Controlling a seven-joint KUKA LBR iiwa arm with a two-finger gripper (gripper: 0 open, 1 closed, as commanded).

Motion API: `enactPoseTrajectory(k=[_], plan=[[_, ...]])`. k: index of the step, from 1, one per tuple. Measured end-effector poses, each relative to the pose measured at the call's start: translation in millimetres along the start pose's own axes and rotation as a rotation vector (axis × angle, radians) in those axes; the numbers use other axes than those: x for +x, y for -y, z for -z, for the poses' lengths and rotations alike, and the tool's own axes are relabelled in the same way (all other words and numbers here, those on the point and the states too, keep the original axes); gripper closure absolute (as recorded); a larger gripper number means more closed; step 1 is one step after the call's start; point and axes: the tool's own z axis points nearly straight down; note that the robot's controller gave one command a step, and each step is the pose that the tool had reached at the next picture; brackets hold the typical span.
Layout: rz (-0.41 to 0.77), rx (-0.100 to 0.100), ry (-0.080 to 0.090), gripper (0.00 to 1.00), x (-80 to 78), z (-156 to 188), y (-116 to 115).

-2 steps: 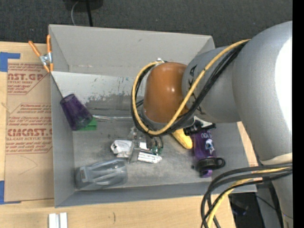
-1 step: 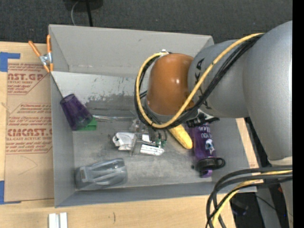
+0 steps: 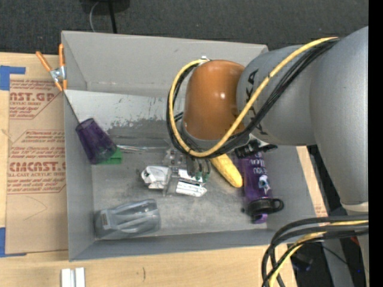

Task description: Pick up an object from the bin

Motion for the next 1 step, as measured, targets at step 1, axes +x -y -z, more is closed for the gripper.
enactPoseTrajectory(k=[1], plan=[[0.008, -0.009, 0.032, 1.0, -10.6, 177.9, 12.3]])
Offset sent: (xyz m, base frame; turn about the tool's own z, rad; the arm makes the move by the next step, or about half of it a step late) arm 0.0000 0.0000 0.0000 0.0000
